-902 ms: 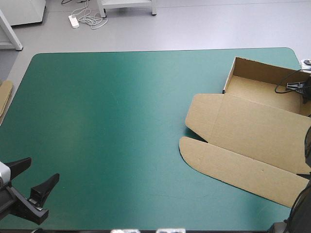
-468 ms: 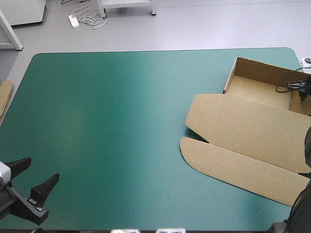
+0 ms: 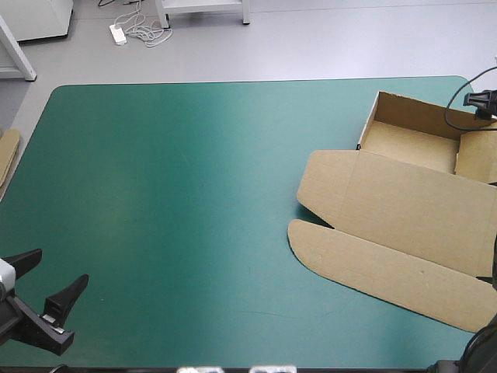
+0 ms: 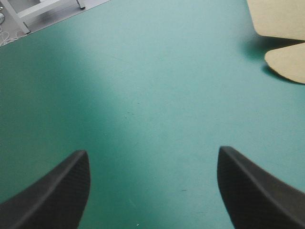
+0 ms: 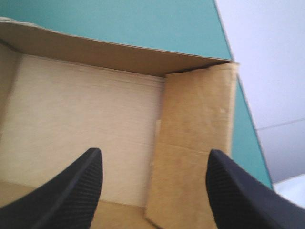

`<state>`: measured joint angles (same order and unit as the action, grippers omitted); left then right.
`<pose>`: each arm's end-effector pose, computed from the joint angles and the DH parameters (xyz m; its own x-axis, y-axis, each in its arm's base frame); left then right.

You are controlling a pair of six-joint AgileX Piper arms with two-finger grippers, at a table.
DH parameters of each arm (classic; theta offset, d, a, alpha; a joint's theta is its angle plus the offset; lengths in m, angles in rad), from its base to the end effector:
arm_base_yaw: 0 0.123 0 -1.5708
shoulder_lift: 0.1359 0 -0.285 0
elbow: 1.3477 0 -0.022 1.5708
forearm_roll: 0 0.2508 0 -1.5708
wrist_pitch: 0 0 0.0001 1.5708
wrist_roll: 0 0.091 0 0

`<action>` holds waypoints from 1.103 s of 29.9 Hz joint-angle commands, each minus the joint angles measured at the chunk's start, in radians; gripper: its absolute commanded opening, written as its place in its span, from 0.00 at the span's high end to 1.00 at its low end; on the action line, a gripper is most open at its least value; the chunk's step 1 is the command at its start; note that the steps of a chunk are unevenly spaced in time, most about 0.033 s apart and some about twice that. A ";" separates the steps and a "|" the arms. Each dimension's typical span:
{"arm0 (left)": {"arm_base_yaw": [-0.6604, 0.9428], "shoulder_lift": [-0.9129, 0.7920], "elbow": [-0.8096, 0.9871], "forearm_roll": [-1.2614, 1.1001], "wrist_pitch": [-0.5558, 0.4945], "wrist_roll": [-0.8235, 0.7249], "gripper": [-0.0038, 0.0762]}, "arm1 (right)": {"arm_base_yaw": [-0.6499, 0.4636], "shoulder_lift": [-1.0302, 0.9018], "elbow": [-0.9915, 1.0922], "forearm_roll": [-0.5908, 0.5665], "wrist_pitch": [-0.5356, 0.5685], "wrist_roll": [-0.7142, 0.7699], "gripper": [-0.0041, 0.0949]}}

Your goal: Fold the box

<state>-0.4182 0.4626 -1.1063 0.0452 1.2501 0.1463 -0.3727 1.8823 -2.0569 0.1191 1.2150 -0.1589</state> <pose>0.0157 -0.0027 0.4222 -0.3879 0.3472 -0.8538 0.4394 0.8840 0.1598 0.3877 -0.1407 0.3924 -0.7881 0.1833 -0.5876 0.2109 0.9773 0.0221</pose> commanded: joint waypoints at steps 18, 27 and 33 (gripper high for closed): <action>-0.003 0.015 -0.018 0.144 -0.151 -0.089 0.29 | 0.845 -0.586 0.196 -0.018 -0.124 0.039 0.69; -0.003 0.015 -0.018 0.121 -0.105 -0.088 0.29 | 1.270 -0.901 0.605 -0.372 -0.268 0.240 0.81; -0.003 0.015 -0.018 0.103 -0.109 -0.061 0.29 | 1.384 -1.115 0.839 -0.574 -0.309 0.362 0.92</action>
<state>-0.4182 0.4626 -1.1063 0.1535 1.2068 0.0761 0.9884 0.8594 -1.2700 -0.3165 0.9877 0.1417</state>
